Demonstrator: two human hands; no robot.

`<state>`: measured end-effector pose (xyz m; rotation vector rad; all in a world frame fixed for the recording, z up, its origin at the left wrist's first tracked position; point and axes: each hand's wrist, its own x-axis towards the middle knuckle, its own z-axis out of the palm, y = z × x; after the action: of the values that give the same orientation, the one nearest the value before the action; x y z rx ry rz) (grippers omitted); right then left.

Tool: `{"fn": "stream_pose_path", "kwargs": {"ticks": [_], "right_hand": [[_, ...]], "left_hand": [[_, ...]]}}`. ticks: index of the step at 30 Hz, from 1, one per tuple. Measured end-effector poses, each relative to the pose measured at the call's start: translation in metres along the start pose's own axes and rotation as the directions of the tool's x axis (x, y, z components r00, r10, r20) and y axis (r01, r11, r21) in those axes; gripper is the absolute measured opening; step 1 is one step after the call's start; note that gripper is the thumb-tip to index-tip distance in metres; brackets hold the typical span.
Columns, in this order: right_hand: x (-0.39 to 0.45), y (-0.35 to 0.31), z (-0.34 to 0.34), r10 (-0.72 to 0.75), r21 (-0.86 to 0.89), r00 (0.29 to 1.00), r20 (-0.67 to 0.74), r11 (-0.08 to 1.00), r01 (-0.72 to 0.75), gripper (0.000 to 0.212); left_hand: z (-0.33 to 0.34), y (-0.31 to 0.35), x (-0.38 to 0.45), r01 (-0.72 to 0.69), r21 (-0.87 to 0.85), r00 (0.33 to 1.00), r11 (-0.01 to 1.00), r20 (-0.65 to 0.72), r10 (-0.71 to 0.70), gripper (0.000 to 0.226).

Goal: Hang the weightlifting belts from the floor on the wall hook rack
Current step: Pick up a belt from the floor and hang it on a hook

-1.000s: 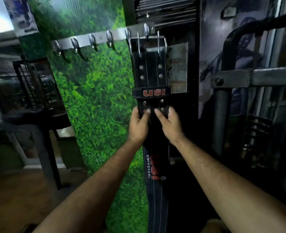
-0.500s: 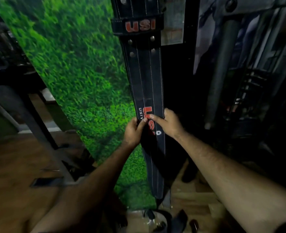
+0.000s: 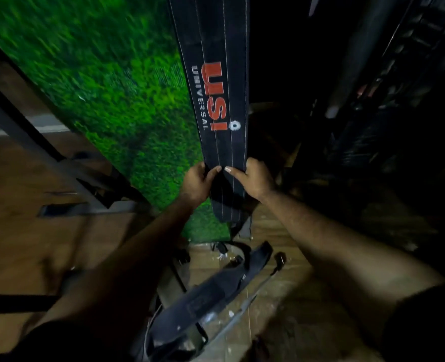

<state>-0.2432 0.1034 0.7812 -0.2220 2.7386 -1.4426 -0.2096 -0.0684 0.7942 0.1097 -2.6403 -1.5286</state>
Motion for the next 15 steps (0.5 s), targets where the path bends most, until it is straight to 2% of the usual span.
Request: {"fn": "stream_pose_path", "kwargs": {"ticks": [4,9,11,15], "right_hand": [[-0.015,0.018,0.022,0.027,-0.104,0.999,-0.029,0.994,-0.03,0.054],[-0.025,0.046,0.044,0.106,-0.114,0.994,-0.001,0.988,-0.106,0.056],[-0.031,0.054,0.051,0.12,-0.114,0.993,0.015,0.986,-0.118,0.057],[-0.039,0.064,0.062,0.206,-0.09,0.978,0.039,0.975,-0.202,0.059]], "left_hand": [[0.011,-0.029,-0.005,0.018,0.092,1.0,0.996,0.004,-0.018,0.07],[0.025,-0.058,-0.011,0.082,0.101,0.997,0.991,0.001,-0.083,0.08],[0.031,-0.061,-0.018,0.117,0.143,0.993,0.983,0.014,-0.12,0.075],[0.035,-0.061,-0.036,0.154,0.219,0.984,0.964,0.051,-0.169,0.043]]}}
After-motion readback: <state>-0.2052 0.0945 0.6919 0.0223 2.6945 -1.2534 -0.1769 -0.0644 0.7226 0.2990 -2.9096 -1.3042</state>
